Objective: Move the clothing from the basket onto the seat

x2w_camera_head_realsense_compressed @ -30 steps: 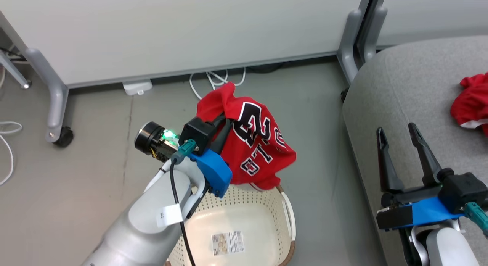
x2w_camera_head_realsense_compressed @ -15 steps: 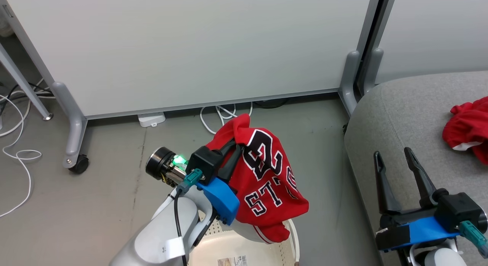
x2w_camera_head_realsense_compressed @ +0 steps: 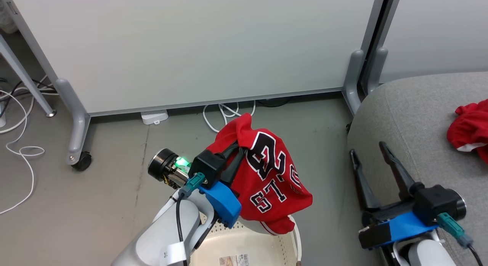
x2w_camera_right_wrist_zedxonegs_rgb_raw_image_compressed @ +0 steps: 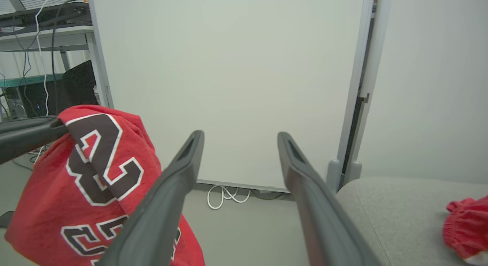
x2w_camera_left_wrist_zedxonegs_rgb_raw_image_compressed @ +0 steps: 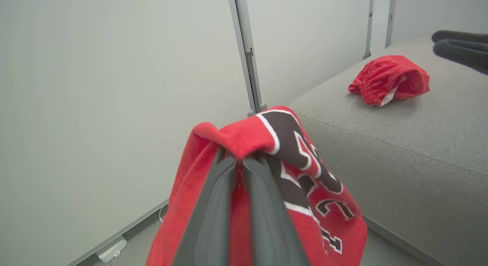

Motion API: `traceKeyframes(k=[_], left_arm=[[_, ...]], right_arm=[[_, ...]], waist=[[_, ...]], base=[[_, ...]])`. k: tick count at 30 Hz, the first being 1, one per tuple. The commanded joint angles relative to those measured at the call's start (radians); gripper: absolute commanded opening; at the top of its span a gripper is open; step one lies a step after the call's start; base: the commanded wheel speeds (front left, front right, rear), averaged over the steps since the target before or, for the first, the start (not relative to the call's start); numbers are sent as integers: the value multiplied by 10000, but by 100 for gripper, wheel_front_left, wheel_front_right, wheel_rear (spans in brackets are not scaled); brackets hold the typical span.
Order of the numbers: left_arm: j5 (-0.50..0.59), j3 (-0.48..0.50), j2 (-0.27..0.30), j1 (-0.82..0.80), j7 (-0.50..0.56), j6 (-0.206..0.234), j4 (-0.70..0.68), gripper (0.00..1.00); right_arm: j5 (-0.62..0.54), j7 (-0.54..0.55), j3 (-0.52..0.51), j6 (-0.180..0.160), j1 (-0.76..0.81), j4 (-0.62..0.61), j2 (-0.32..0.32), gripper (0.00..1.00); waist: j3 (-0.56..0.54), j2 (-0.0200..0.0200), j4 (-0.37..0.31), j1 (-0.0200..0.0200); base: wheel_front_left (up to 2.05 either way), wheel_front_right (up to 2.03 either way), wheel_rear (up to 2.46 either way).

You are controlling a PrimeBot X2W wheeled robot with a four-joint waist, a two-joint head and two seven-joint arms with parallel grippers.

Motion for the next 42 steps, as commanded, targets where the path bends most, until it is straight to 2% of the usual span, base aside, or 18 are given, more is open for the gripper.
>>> traceKeyframes(k=[1,10,22,29,34,42], left_arm=[[47,29,14,-65,-50,6,-45,0],[162,103,-38,-332,-50,-75,-93,0],[428,-66,-258,-715,-50,-181,-212,0],[564,-163,-386,-817,-50,-259,-380,0],[611,-166,-425,-865,-50,-296,-499,0],[710,-210,-477,-869,-50,-327,-704,0]], right_arm=[[88,-1,199,1,-212,47,-101,100],[279,-1,2430,1,-1570,891,-628,100],[198,-1,4397,1,-3521,2989,-984,100],[-45,-1,4968,1,-4400,4258,-984,100],[392,-2,5625,-1,-4873,5359,-870,100],[318,-1,5181,-1,-5147,6029,-710,100]], waist=[[17,-1,21,1],[272,-1,201,1],[621,-1,631,1],[748,-1,801,1],[747,-1,873,1],[707,-1,1019,1]], base=[[0,0,0],[0,0,0],[0,0,0],[0,0,0],[0,0,0],[0,0,0]])
